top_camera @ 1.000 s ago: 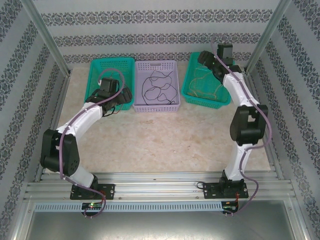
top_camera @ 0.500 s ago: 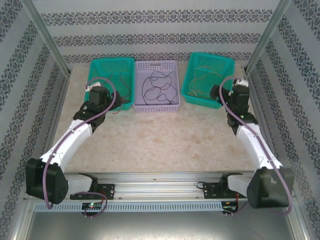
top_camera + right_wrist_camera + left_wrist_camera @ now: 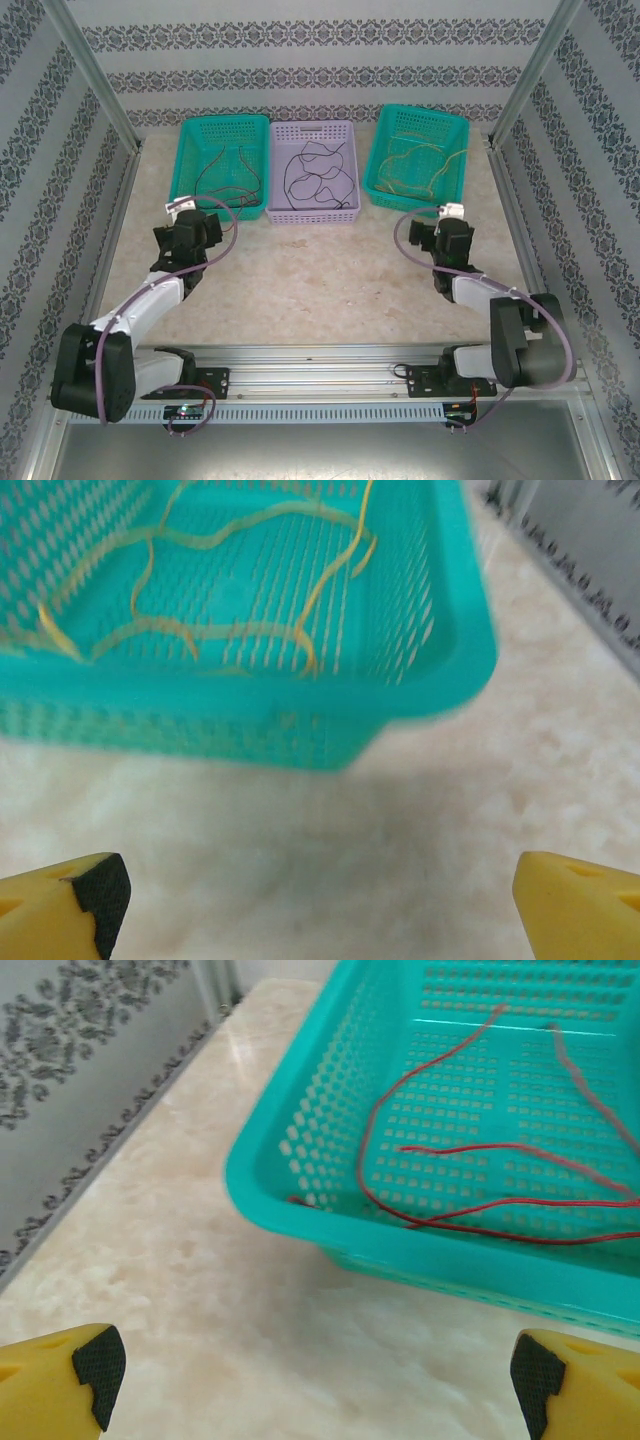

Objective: Untangle the cables

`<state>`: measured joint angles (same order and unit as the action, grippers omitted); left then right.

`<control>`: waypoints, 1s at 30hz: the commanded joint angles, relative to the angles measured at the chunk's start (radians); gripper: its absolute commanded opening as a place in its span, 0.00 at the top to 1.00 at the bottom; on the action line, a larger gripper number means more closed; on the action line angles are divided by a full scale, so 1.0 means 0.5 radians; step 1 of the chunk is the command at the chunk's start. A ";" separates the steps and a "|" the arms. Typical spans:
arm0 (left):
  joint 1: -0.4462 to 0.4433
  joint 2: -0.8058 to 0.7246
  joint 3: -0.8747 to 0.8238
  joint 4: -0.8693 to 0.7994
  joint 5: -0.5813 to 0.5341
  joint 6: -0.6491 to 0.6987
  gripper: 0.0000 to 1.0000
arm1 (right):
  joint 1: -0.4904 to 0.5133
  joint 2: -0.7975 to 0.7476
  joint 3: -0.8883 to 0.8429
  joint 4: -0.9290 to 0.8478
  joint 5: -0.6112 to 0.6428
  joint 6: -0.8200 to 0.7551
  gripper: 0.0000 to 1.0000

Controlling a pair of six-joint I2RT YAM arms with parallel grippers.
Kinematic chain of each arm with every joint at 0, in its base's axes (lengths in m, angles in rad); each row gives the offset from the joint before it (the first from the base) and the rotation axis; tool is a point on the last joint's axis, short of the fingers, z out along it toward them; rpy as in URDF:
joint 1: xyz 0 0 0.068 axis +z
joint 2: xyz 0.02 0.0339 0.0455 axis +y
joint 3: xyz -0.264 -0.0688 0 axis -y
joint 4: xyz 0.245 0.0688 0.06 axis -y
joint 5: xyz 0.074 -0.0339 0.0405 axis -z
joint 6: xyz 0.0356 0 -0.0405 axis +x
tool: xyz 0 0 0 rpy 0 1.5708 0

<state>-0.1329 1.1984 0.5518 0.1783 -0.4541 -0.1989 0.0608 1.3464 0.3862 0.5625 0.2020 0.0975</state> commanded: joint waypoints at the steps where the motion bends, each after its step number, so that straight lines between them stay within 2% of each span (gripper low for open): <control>1: 0.103 0.151 -0.098 0.532 -0.069 0.136 0.00 | -0.075 0.249 -0.146 0.814 -0.156 -0.095 0.02; 2: 0.143 0.204 -0.145 0.651 -0.048 0.141 0.00 | -0.095 0.406 -0.176 1.102 -0.206 -0.082 0.02; 4: 0.222 0.316 -0.243 0.943 0.001 0.114 0.00 | -0.107 0.301 -0.066 0.678 -0.313 -0.108 0.02; 5: 0.280 0.367 -0.278 1.027 0.085 0.052 0.00 | -0.115 0.305 -0.024 0.682 -0.315 -0.107 0.02; 6: 0.316 0.421 -0.273 1.035 0.158 0.027 0.00 | -0.118 0.361 -0.060 0.835 -0.292 -0.090 0.02; 9: 0.321 0.486 -0.272 1.100 0.235 0.055 0.00 | -0.119 0.316 -0.043 0.726 -0.236 -0.072 0.02; 14: 0.320 0.384 -0.220 0.949 0.336 0.102 0.00 | -0.110 0.323 -0.045 0.736 -0.225 -0.084 0.02; 18: 0.324 0.433 -0.325 1.136 0.227 0.033 0.00 | -0.106 0.323 -0.045 0.740 -0.223 -0.080 0.02; 20: 0.330 0.532 -0.335 1.267 0.364 0.102 0.00 | -0.106 0.323 -0.045 0.737 -0.222 -0.081 0.02; 22: 0.330 0.542 -0.266 1.144 0.436 0.127 0.00 | -0.106 0.323 -0.045 0.737 -0.220 -0.083 0.02; 25: 0.315 0.575 -0.272 1.192 0.582 0.207 0.00 | -0.075 0.325 -0.035 0.719 -0.178 -0.112 0.02; 26: 0.285 0.620 -0.323 1.291 0.718 0.290 0.00 | -0.048 0.326 -0.024 0.707 -0.146 -0.137 0.02; 27: 0.278 0.777 -0.421 1.650 0.823 0.358 0.00 | -0.027 0.324 -0.041 0.739 -0.130 -0.157 0.02; 28: 0.278 0.804 -0.416 1.758 0.660 0.307 0.00 | -0.010 0.326 -0.051 0.756 -0.120 -0.176 0.02; 29: 0.271 0.724 -0.343 1.454 0.650 0.279 0.00 | -0.002 0.326 -0.056 0.765 -0.122 -0.185 0.02; 30: 0.246 0.754 -0.348 1.487 0.607 0.311 0.00 | -0.002 0.323 -0.052 0.756 -0.126 -0.180 0.02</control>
<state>0.0086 1.5658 0.3794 0.8360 -0.1638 -0.0898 0.0486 1.5211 0.3508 0.8959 0.1196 0.0368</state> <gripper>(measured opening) 0.998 0.983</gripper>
